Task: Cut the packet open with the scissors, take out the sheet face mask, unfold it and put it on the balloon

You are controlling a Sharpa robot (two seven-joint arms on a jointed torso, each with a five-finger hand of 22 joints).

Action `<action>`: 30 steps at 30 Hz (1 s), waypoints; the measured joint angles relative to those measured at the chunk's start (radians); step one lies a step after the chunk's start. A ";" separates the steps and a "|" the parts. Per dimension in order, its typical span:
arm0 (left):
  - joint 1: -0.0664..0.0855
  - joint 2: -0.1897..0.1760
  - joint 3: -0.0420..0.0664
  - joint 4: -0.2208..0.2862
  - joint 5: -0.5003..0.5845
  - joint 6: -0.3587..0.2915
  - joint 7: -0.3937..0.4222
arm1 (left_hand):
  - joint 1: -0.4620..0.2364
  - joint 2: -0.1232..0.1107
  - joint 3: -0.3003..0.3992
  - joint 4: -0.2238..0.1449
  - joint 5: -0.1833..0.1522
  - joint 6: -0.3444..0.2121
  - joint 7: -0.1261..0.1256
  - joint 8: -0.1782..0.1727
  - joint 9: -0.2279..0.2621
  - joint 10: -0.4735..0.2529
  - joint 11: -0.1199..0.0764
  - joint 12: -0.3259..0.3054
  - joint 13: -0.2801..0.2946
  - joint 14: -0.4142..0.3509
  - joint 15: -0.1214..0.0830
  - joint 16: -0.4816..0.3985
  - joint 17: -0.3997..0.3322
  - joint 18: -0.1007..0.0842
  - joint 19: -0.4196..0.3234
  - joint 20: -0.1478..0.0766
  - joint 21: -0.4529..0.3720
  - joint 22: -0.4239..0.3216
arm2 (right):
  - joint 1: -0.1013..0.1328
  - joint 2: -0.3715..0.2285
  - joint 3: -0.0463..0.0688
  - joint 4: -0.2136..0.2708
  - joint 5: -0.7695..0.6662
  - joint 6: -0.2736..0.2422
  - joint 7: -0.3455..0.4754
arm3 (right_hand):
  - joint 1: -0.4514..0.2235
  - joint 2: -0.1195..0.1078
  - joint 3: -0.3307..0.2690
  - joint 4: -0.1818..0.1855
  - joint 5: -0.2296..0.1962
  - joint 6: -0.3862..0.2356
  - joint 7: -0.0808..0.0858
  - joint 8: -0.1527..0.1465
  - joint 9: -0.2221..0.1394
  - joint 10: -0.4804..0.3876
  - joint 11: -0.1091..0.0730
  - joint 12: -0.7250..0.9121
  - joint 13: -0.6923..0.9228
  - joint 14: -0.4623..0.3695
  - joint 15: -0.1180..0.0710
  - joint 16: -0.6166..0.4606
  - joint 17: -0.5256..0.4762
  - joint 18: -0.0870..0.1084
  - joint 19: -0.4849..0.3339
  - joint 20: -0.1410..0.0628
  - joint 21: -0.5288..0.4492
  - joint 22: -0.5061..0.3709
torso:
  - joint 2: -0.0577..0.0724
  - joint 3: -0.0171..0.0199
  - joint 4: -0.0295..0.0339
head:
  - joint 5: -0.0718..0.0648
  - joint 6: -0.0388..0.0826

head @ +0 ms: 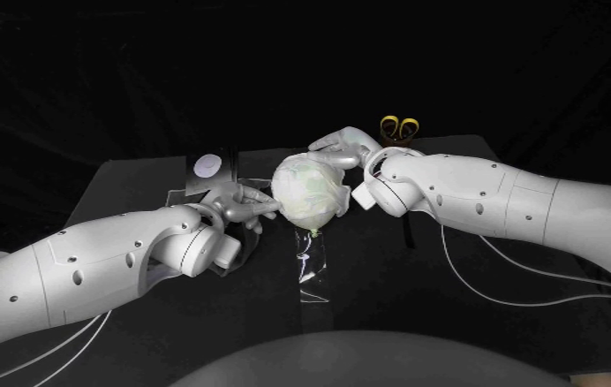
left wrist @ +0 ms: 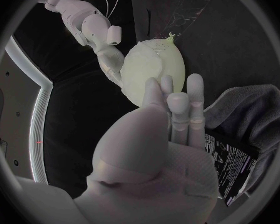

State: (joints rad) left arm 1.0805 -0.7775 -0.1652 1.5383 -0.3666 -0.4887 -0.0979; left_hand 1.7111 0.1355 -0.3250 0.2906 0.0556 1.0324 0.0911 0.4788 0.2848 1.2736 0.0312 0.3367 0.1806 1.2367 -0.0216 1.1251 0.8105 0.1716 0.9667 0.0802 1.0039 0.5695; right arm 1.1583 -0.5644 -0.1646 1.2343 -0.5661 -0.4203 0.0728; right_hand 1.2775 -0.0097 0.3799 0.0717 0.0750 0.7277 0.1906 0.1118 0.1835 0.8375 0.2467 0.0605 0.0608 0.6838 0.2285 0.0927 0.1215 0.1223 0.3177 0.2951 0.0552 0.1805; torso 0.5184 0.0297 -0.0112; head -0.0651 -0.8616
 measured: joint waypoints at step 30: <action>0.000 0.012 0.000 0.003 -0.104 0.011 -0.064 | -0.135 -0.051 -0.111 -0.028 -0.003 -0.059 0.045 -0.026 0.005 -0.064 0.035 -0.009 0.026 -0.028 0.024 -0.011 -0.018 -0.003 -0.026 0.026 -0.006 0.004 | 0.000 0.001 0.000 0.005 -0.001 -0.003 0.000 | -0.005 -0.005 0.003 -0.003 -0.004 0.000 0.000 0.000 -0.001 0.000 0.000 -0.004 0.000 -0.009 0.001 -0.002 -0.003 -0.002 0.000 0.000 0.000 -0.001 | 0.000 0.0002 -0.0012 | -0.001 -0.009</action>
State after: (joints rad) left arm 1.0805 -0.7652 -0.1650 1.5412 -0.4705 -0.4779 -0.1622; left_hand 1.5763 0.0844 -0.4362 0.2624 0.0524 0.9729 0.1356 0.4523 0.2894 1.2093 0.0658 0.3274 0.2064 1.2091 0.0028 1.1141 0.7922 0.1691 0.9409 0.1059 0.9979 0.5730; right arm 1.1583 -0.5639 -0.1647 1.2388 -0.5670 -0.4232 0.0728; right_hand 1.2724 -0.0147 0.3826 0.0690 0.0709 0.7276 0.1905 0.1117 0.1821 0.8375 0.2466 0.0568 0.0605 0.6747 0.2300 0.0912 0.1180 0.1203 0.3175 0.2952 0.0551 0.1796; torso 0.5187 0.0299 -0.0124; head -0.0657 -0.8709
